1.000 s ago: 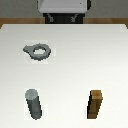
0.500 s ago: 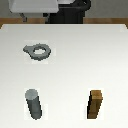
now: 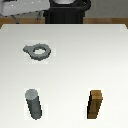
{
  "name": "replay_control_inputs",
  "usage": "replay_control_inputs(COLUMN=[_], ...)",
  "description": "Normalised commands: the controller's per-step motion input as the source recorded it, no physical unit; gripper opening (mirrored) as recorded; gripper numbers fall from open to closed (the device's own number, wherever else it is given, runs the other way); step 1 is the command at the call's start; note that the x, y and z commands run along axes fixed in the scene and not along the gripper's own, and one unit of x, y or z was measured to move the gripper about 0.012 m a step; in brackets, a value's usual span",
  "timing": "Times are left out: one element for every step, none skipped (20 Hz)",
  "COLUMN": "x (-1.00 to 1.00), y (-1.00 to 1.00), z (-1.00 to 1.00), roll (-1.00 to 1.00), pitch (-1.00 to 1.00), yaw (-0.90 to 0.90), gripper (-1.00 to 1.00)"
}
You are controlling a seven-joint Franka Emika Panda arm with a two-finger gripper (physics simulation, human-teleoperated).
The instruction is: Put the loop with the handle onto the peg.
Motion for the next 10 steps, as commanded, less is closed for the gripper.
replay_control_inputs(x=[0.00,0.00,0.00,0.00,0.00,0.00,0.00,0.00,0.00,0.00], y=[0.00,0.00,0.00,0.00,0.00,0.00,0.00,0.00,0.00,0.00], z=[0.00,0.00,0.00,0.00,0.00,0.00,0.00,0.00,0.00,0.00], roll=[0.00,0.00,0.00,0.00,0.00,0.00,0.00,0.00,0.00,0.00], pitch=[0.00,0.00,0.00,0.00,0.00,0.00,0.00,0.00,0.00,0.00], yaw=[1.00,1.00,1.00,1.00,1.00,1.00,1.00,1.00,1.00,1.00], gripper=[1.00,1.00,1.00,1.00,1.00,1.00,1.00,1.00,1.00,1.00])
